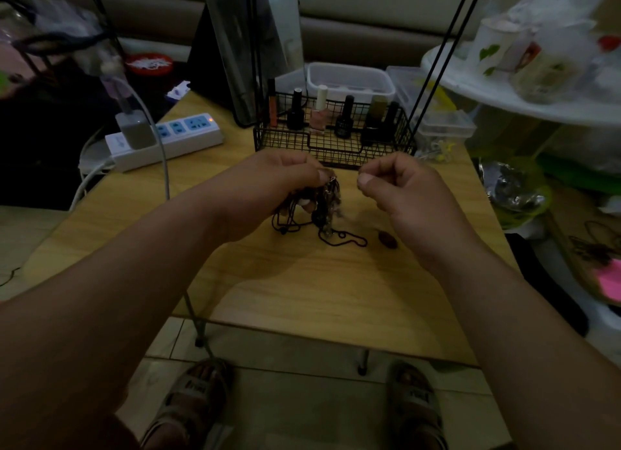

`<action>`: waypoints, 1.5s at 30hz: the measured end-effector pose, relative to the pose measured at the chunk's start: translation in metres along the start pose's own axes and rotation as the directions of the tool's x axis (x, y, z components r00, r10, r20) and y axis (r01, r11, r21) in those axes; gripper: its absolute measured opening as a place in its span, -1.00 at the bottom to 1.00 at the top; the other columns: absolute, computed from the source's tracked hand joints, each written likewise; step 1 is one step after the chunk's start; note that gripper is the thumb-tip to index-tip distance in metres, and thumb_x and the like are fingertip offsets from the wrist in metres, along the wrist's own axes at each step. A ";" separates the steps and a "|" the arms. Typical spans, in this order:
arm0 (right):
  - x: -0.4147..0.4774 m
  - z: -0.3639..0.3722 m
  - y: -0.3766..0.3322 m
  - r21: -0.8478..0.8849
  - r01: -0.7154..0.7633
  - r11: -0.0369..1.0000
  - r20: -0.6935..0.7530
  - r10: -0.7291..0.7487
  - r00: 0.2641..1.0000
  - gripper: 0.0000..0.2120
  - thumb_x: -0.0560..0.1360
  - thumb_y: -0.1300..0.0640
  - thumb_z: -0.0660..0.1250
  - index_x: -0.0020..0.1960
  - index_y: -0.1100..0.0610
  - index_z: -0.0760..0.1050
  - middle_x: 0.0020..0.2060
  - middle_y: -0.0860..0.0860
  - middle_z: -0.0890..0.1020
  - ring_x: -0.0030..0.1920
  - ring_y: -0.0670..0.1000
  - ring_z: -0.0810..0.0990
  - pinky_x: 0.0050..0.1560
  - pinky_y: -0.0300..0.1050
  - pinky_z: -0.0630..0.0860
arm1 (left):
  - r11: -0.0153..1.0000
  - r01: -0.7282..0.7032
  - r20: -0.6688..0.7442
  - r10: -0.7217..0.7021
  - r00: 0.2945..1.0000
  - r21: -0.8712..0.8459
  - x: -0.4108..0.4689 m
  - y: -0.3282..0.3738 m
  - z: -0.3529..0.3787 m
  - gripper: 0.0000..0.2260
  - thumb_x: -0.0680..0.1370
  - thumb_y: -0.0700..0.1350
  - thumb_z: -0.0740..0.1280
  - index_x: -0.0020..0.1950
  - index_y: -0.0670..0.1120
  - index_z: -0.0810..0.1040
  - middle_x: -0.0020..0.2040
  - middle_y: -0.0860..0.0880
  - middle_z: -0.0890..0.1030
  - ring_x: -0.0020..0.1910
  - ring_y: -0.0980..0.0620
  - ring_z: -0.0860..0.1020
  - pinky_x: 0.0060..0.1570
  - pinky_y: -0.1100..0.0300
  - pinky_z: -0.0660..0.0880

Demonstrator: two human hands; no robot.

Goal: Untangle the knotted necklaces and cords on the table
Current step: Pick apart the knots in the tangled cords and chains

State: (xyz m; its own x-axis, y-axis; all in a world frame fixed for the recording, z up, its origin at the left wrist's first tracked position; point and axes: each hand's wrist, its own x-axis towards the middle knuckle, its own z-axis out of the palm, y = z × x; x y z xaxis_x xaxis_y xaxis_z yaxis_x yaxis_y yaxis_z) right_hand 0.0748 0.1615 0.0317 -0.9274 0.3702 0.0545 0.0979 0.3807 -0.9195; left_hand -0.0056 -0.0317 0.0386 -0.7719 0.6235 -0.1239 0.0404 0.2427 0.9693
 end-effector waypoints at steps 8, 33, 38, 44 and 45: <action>-0.009 0.009 -0.004 0.035 0.042 0.999 0.181 -0.047 0.982 -0.92 0.58 0.14 0.42 0.03 0.00 0.66 -0.05 -0.03 0.74 0.00 -0.08 0.70 -0.03 -0.19 0.53 | 0.997 -0.022 0.002 0.022 1.000 -0.075 0.000 0.002 0.004 -0.86 0.64 -0.26 0.29 -0.01 -0.10 0.63 -0.12 -0.06 0.64 -0.13 0.03 0.54 -0.10 0.13 0.45; -0.014 0.021 -0.002 -0.052 0.068 0.996 0.049 -0.066 0.997 -0.83 0.51 -0.08 0.51 -0.05 -0.01 0.59 -0.14 -0.01 0.70 -0.13 -0.05 0.68 -0.16 -0.10 0.60 | 1.000 -0.018 -0.161 0.015 0.987 -0.017 0.000 0.003 0.018 -0.72 0.72 -0.02 0.24 -0.03 -0.14 0.62 -0.16 -0.13 0.66 -0.16 -0.06 0.62 -0.13 0.03 0.51; -0.010 0.019 0.001 -0.129 0.027 0.991 0.031 -0.024 0.999 -0.90 0.55 -0.01 0.48 -0.12 -0.03 0.64 -0.21 -0.09 0.67 -0.19 -0.10 0.64 -0.21 -0.09 0.57 | 0.995 -0.009 -0.161 0.025 0.987 0.096 -0.004 0.003 0.021 -0.64 0.73 0.13 0.15 0.06 -0.02 0.67 -0.04 -0.31 0.69 -0.07 -0.29 0.70 -0.11 0.00 0.51; -0.004 0.009 0.000 0.235 -0.147 0.961 0.121 0.121 0.985 -0.87 0.60 0.26 0.37 0.04 0.08 0.66 -0.11 0.04 0.76 -0.06 0.02 0.75 -0.07 -0.08 0.60 | 0.999 0.023 -0.185 -0.029 0.982 -0.036 -0.001 0.003 0.014 -0.63 0.75 0.03 0.11 0.13 -0.16 0.63 -0.10 -0.21 0.74 -0.24 -0.16 0.68 -0.39 0.31 0.50; -0.003 0.009 0.000 0.304 -0.173 0.937 0.126 0.140 0.982 -0.86 0.60 0.28 0.35 0.04 0.10 0.65 -0.13 0.04 0.75 -0.06 0.04 0.74 -0.04 -0.06 0.61 | 0.999 0.029 -0.196 -0.037 0.980 -0.042 -0.001 0.003 0.013 -0.64 0.75 0.02 0.12 0.12 -0.16 0.63 -0.11 -0.22 0.74 -0.27 -0.13 0.64 -0.39 0.30 0.50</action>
State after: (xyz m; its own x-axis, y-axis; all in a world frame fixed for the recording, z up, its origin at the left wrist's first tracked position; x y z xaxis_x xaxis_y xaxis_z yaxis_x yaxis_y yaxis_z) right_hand 0.0749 0.1527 0.0285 -0.9426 0.3100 -0.1244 0.1420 0.0349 -0.9893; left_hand 0.0033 -0.0217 0.0384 -0.8821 0.4565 -0.1159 -0.0093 0.2292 0.9733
